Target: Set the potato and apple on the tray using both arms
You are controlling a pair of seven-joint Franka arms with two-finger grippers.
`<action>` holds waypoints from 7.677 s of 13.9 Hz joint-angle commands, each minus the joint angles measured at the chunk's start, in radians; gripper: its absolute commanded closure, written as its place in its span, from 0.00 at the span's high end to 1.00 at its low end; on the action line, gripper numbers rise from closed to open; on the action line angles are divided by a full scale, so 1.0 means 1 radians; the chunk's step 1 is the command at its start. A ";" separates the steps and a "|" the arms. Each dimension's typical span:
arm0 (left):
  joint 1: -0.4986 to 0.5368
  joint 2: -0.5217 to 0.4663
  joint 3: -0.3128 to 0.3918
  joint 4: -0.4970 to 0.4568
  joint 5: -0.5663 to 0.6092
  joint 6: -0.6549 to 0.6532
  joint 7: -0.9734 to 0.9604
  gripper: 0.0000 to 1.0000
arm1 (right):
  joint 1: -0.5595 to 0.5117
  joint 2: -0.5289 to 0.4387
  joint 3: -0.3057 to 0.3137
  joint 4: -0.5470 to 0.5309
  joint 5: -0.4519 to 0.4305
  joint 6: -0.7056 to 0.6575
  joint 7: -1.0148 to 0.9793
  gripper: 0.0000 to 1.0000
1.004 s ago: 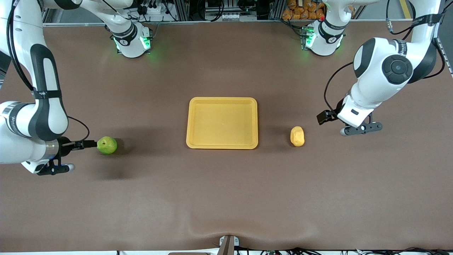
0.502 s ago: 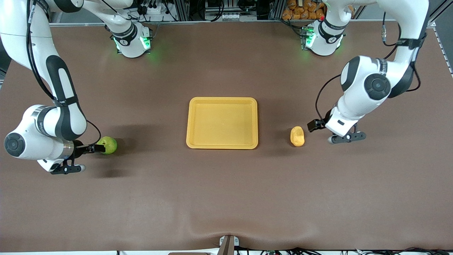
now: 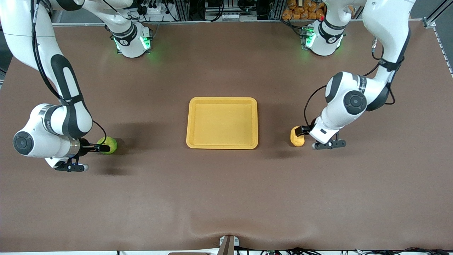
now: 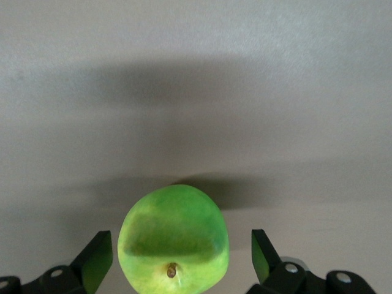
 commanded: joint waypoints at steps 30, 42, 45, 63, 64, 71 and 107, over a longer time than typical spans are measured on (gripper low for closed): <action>-0.134 0.055 -0.122 0.179 0.000 0.022 -0.084 0.00 | 0.434 -0.269 0.012 -0.120 0.199 -0.157 0.785 0.68; -0.265 0.224 -0.110 0.276 0.060 0.022 -0.264 0.00 | 0.677 -0.094 0.013 -0.120 0.256 0.135 1.390 0.71; -0.266 0.246 -0.108 0.282 0.060 0.022 -0.270 0.02 | 0.709 -0.064 0.013 -0.121 0.290 0.182 1.401 0.77; -0.236 0.198 -0.087 0.276 0.075 -0.004 -0.319 1.00 | 0.363 -0.255 -0.007 -0.129 0.261 -0.147 0.829 1.00; -0.234 0.171 -0.081 0.284 0.075 -0.047 -0.317 1.00 | 0.324 -0.264 -0.007 -0.129 0.261 -0.152 0.762 1.00; -0.052 -0.120 -0.057 0.302 0.074 -0.329 -0.135 1.00 | 0.068 -0.353 -0.007 -0.154 0.261 -0.218 0.252 1.00; 0.140 -0.421 0.073 0.539 0.049 -1.015 0.296 1.00 | -0.049 -0.547 0.104 0.245 -0.064 -0.712 0.195 1.00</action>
